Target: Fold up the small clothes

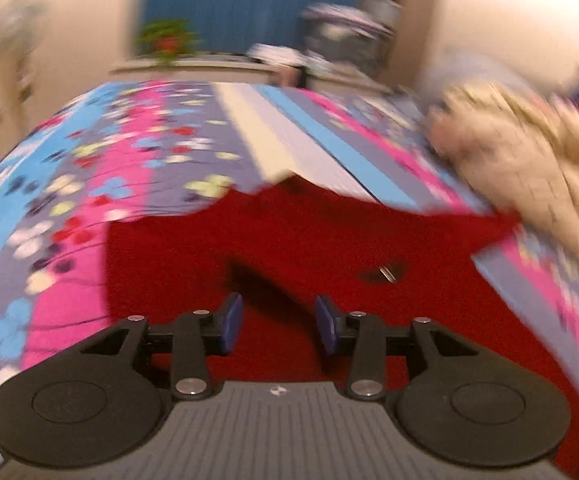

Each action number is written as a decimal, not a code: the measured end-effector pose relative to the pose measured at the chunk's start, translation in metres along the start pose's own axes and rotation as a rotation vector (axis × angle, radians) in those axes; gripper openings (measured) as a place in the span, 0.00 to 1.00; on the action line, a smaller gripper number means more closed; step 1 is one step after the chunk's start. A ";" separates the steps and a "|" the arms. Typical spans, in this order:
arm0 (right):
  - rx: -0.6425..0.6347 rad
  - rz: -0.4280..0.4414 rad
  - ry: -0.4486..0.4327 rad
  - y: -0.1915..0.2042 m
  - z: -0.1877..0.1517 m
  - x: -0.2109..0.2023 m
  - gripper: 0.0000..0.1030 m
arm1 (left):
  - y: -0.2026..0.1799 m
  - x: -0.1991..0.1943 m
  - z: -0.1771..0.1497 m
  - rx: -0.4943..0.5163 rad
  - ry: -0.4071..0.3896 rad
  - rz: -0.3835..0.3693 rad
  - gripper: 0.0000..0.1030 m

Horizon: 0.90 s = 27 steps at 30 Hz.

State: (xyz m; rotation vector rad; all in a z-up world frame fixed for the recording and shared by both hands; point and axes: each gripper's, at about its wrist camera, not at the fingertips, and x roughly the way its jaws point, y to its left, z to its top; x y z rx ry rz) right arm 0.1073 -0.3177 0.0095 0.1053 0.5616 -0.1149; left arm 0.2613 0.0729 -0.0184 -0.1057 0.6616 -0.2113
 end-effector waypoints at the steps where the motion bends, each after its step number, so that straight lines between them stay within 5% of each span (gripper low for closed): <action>1: -0.009 -0.004 0.000 0.002 0.000 0.001 0.37 | 0.013 -0.002 0.004 -0.060 -0.006 0.026 0.44; 7: 0.012 0.063 0.101 0.040 -0.009 0.030 0.37 | 0.085 -0.002 0.024 -0.309 0.022 0.254 0.43; 10: -0.100 0.120 0.133 0.101 -0.018 0.048 0.43 | 0.111 -0.004 0.031 -0.410 0.022 0.270 0.43; 11: -0.149 0.143 0.135 0.126 -0.022 0.054 0.52 | 0.116 -0.006 0.033 -0.425 0.024 0.271 0.43; 15: -0.325 0.207 0.111 0.223 -0.023 0.077 0.68 | 0.128 -0.010 0.036 -0.414 0.043 0.286 0.43; 19: -0.483 0.176 0.101 0.305 -0.020 0.109 0.72 | 0.131 -0.010 0.037 -0.396 0.057 0.274 0.43; 20: -0.541 0.158 0.100 0.322 -0.021 0.119 0.68 | 0.132 -0.011 0.038 -0.391 0.057 0.269 0.43; 23: -0.732 0.102 0.153 0.353 -0.025 0.159 0.15 | 0.136 -0.006 0.039 -0.376 0.059 0.266 0.43; 25: -0.628 0.095 0.104 0.347 -0.001 0.167 0.14 | 0.137 -0.003 0.039 -0.372 0.068 0.260 0.43; 27: -0.396 0.080 -0.069 0.319 0.038 0.151 0.13 | 0.136 0.001 0.041 -0.364 0.077 0.244 0.43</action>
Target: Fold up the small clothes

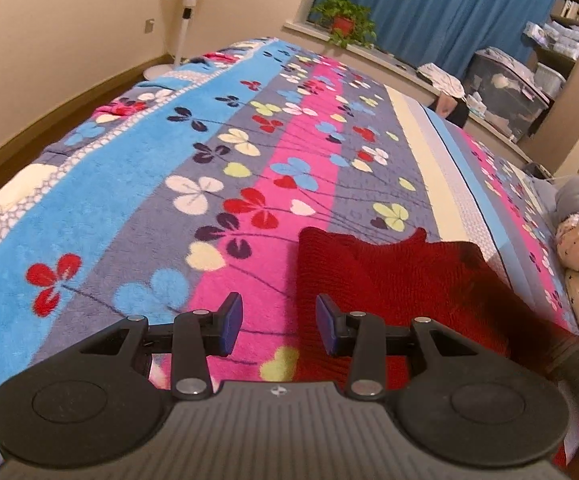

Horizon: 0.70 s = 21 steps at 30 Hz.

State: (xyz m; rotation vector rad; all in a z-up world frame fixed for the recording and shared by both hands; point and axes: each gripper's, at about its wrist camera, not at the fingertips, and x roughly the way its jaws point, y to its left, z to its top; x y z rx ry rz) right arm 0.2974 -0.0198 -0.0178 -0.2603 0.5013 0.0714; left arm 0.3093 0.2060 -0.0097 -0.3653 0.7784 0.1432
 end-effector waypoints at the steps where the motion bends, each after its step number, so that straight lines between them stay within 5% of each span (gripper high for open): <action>1: 0.105 -0.035 -0.068 -0.023 0.005 -0.009 0.13 | -0.003 0.002 0.000 0.008 0.004 -0.008 0.43; 4: 0.337 -0.126 -0.130 -0.083 -0.011 -0.015 0.14 | -0.016 0.009 -0.005 0.032 0.023 -0.032 0.43; 6: 0.385 -0.174 0.007 -0.115 -0.040 0.013 0.19 | -0.026 0.015 -0.012 0.050 0.049 -0.056 0.43; 8: 0.481 -0.114 0.204 -0.147 -0.071 0.044 0.21 | -0.035 0.021 -0.019 0.082 0.078 -0.064 0.43; 10: 0.571 -0.034 0.283 -0.174 -0.096 0.055 0.27 | -0.044 0.027 -0.028 0.135 0.104 -0.060 0.43; 12: 0.535 0.006 0.245 -0.185 -0.104 0.051 0.41 | -0.052 0.033 -0.038 0.184 0.124 -0.053 0.44; 17: 0.521 0.102 0.202 -0.213 -0.120 0.044 0.43 | -0.060 0.054 -0.060 0.245 0.162 -0.024 0.45; 19: 0.582 0.114 0.207 -0.226 -0.128 0.050 0.36 | -0.059 0.056 -0.062 0.247 0.142 0.017 0.45; 21: 0.636 0.102 0.210 -0.231 -0.122 0.062 0.11 | -0.059 0.055 -0.062 0.253 0.131 0.042 0.28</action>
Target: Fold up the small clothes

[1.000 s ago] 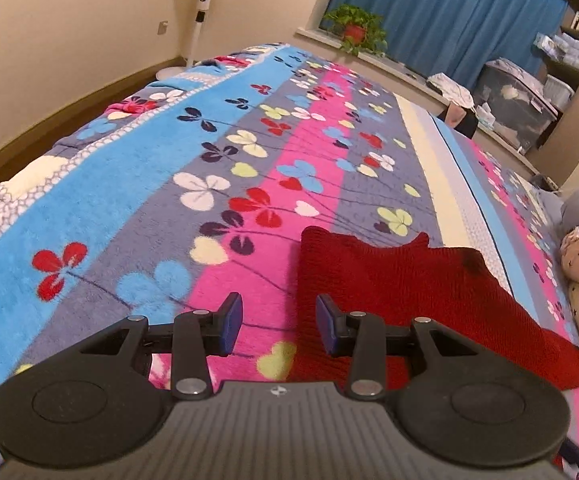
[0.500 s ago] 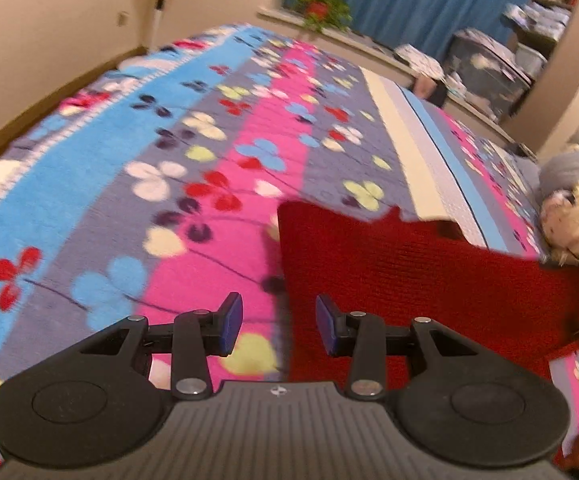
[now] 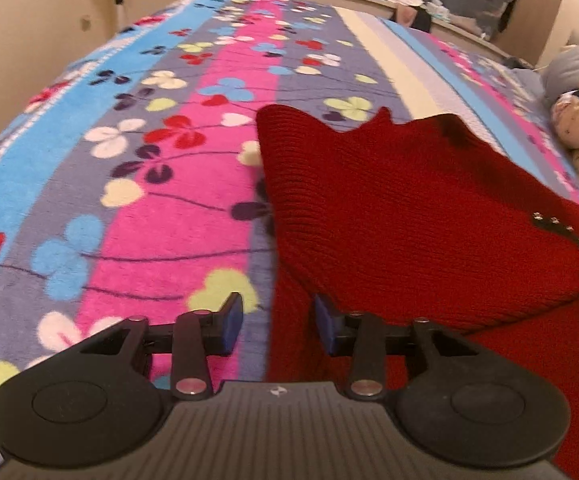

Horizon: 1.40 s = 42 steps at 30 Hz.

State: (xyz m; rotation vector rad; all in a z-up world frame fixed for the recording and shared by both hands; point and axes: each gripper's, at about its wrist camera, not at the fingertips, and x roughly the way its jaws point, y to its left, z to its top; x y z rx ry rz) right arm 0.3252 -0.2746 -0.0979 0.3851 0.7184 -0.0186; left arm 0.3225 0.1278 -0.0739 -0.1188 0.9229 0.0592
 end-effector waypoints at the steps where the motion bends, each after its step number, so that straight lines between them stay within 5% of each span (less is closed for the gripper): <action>1: -0.003 0.018 -0.028 0.004 0.005 0.002 0.10 | 0.001 -0.001 0.001 -0.007 -0.008 -0.013 0.21; 2: -0.017 0.035 -0.063 0.007 0.011 0.002 0.09 | 0.002 -0.002 0.001 -0.019 -0.016 -0.031 0.13; 6: -0.064 0.115 -0.190 0.015 0.027 -0.013 0.09 | 0.000 -0.004 0.003 -0.007 -0.034 0.000 0.13; 8: -0.041 0.038 -0.110 0.006 0.028 -0.001 0.10 | 0.001 -0.010 0.006 -0.024 -0.079 0.027 0.13; 10: 0.037 -0.046 0.084 -0.010 0.021 0.025 0.12 | -0.001 -0.024 0.008 -0.021 -0.174 0.021 0.13; 13: 0.073 -0.029 0.049 -0.015 0.032 0.016 0.17 | -0.008 -0.031 0.007 0.025 -0.235 -0.051 0.13; 15: 0.044 -0.073 -0.042 -0.015 0.042 0.003 0.36 | -0.011 -0.019 0.005 0.035 -0.181 -0.104 0.15; 17: 0.068 -0.128 -0.079 -0.027 0.048 0.001 0.41 | -0.014 0.006 -0.001 0.074 -0.044 -0.077 0.17; 23: 0.312 -0.251 -0.090 -0.102 0.069 0.008 0.41 | -0.016 0.011 0.000 0.095 -0.043 -0.059 0.17; 28: 0.430 -0.381 -0.148 -0.157 0.077 0.015 0.64 | -0.019 0.011 -0.006 0.122 -0.051 -0.051 0.17; 35: 0.489 -0.358 -0.223 -0.211 0.094 0.034 0.67 | -0.023 0.010 -0.012 0.156 -0.066 -0.038 0.17; 38: 0.500 -0.341 -0.263 -0.223 0.099 0.044 0.66 | -0.023 0.010 -0.012 0.165 -0.070 -0.037 0.17; 40: 0.493 -0.348 -0.287 -0.226 0.101 0.044 0.49 | -0.023 0.010 -0.012 0.163 -0.069 -0.039 0.17; 41: 0.501 -0.356 -0.291 -0.229 0.101 0.045 0.25 | -0.023 0.010 -0.012 0.164 -0.069 -0.040 0.17; 42: 0.522 -0.336 -0.295 -0.233 0.101 0.045 0.14 | -0.023 0.010 -0.012 0.166 -0.069 -0.039 0.17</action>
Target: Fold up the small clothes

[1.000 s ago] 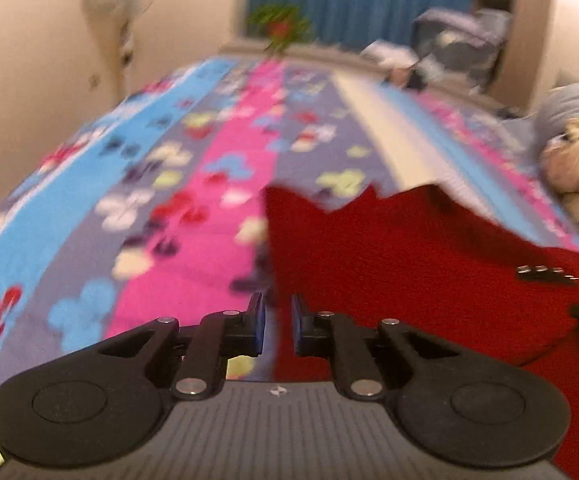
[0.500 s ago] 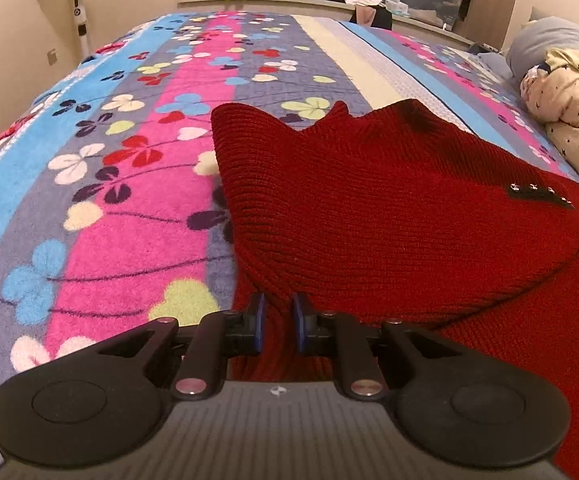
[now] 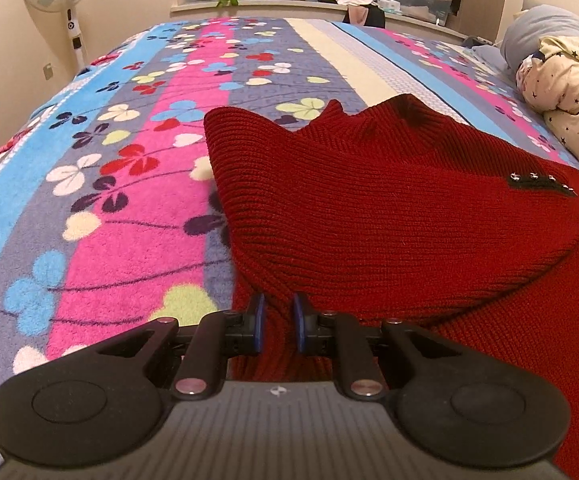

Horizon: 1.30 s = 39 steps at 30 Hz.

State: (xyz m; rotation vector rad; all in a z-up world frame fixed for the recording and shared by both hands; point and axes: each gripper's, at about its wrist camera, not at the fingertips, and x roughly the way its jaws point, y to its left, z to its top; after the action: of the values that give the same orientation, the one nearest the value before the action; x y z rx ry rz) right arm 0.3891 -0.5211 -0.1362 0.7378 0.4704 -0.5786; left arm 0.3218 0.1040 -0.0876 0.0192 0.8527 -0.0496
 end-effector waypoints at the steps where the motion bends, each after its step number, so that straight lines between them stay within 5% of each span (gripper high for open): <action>1: 0.019 0.022 -0.001 -0.001 0.000 -0.002 0.13 | 0.000 0.000 0.000 0.001 0.000 0.000 0.17; 7: -0.303 0.028 -0.219 0.093 -0.005 -0.063 0.10 | 0.000 0.000 0.001 0.002 0.007 0.002 0.17; 9: -0.510 0.190 -0.332 0.152 -0.032 -0.111 0.00 | 0.000 0.000 0.001 0.000 0.007 0.001 0.17; 12: -0.895 0.569 -0.408 0.223 -0.121 -0.191 0.00 | 0.002 -0.001 0.001 -0.012 0.009 -0.006 0.17; 14: -1.052 0.764 -0.332 0.243 -0.183 -0.225 0.00 | 0.006 -0.002 0.003 -0.035 0.015 -0.019 0.17; 16: -1.186 0.885 -0.162 0.251 -0.245 -0.243 0.00 | 0.010 -0.003 0.003 -0.058 0.023 -0.032 0.17; 20: -1.197 0.755 -0.023 0.245 -0.288 -0.240 0.06 | 0.012 -0.005 0.004 -0.071 0.032 -0.044 0.17; 22: -1.061 0.630 0.033 0.238 -0.263 -0.218 0.20 | 0.012 -0.006 0.005 -0.076 0.039 -0.046 0.17; 24: -0.945 0.493 0.021 0.228 -0.231 -0.194 0.41 | 0.012 -0.005 0.006 -0.079 0.042 -0.046 0.17; 26: -0.847 0.395 -0.012 0.216 -0.200 -0.173 0.50 | 0.012 -0.005 0.006 -0.081 0.043 -0.046 0.17; 29: -0.804 0.370 0.013 0.205 -0.172 -0.145 0.61 | 0.012 -0.004 0.007 -0.088 0.048 -0.048 0.17; 32: -0.962 0.332 -0.044 0.212 -0.179 -0.128 0.66 | 0.012 -0.004 0.007 -0.093 0.049 -0.047 0.17; 34: -1.046 0.352 -0.023 0.217 -0.182 -0.119 0.67 | 0.012 -0.003 0.007 -0.088 0.048 -0.045 0.17; 39: -1.022 0.427 0.037 0.248 -0.193 -0.116 0.73 | 0.012 -0.002 0.008 -0.094 0.051 -0.048 0.17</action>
State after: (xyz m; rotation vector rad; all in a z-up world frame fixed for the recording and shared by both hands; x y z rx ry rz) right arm 0.4233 -0.1933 -0.0740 -0.1422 0.5452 0.1128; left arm 0.3273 0.1161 -0.0808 -0.0884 0.9058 -0.0548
